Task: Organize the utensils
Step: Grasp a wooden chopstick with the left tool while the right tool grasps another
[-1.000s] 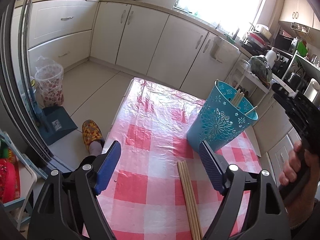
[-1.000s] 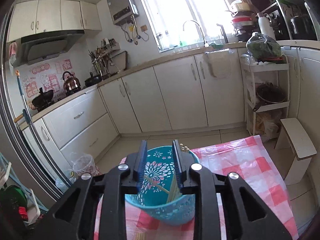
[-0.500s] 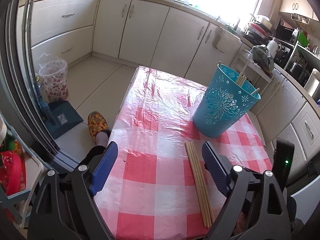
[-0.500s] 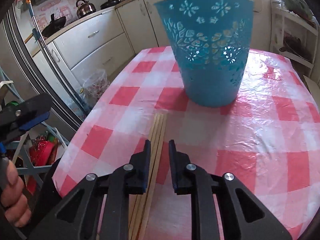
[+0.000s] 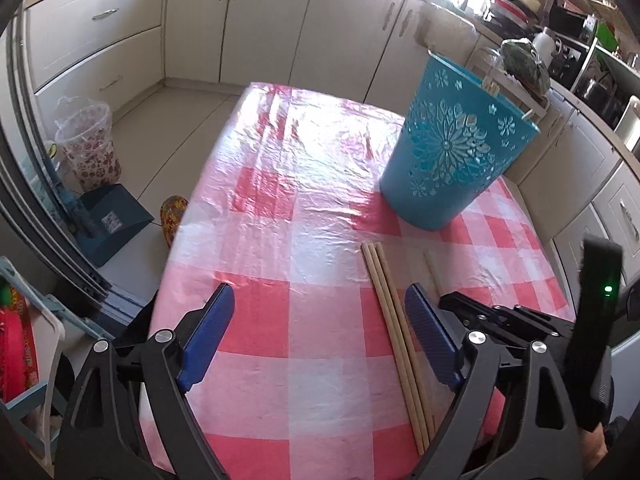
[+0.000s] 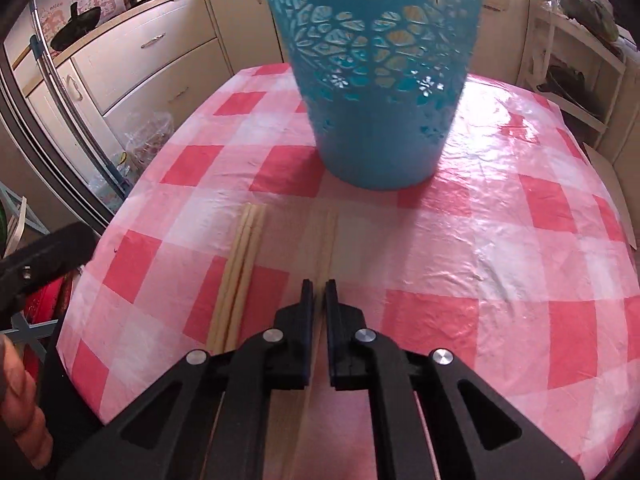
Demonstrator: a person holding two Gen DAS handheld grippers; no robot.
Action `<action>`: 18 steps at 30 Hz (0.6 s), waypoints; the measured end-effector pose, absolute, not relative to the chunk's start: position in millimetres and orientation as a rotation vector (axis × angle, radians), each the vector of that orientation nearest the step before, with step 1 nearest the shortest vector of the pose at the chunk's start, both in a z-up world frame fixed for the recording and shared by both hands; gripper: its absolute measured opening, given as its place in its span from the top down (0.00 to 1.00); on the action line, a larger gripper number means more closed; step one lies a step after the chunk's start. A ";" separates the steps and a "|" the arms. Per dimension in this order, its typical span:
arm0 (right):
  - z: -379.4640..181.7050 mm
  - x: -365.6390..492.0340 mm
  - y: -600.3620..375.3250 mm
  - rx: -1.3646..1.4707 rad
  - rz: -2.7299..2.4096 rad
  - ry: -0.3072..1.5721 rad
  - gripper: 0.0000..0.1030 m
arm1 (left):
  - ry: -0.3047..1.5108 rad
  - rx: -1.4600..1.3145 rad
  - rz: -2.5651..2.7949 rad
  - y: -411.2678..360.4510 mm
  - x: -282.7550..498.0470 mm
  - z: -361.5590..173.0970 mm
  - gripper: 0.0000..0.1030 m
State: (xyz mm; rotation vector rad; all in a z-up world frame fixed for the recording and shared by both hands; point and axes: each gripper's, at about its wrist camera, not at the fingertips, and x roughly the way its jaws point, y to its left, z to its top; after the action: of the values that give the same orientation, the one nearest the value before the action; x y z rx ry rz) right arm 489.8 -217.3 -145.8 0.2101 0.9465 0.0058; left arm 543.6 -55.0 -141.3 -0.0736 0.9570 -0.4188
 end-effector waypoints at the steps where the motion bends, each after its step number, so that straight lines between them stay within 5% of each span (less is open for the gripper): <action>1: -144.9 484.7 -222.0 0.216 -0.005 0.950 0.94 | 0.967 -0.057 -0.422 -62.8 545.9 -146.4 0.19; 18: -147.2 464.6 -258.9 0.362 -0.027 0.937 0.94 | 1.017 0.142 -0.316 -106.1 564.7 -179.9 0.20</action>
State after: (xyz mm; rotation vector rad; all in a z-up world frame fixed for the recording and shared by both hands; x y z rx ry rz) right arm 464.6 -258.9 -147.2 0.3617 0.9372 -0.0267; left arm 564.7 -106.1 -179.9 0.1419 1.0171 -0.3163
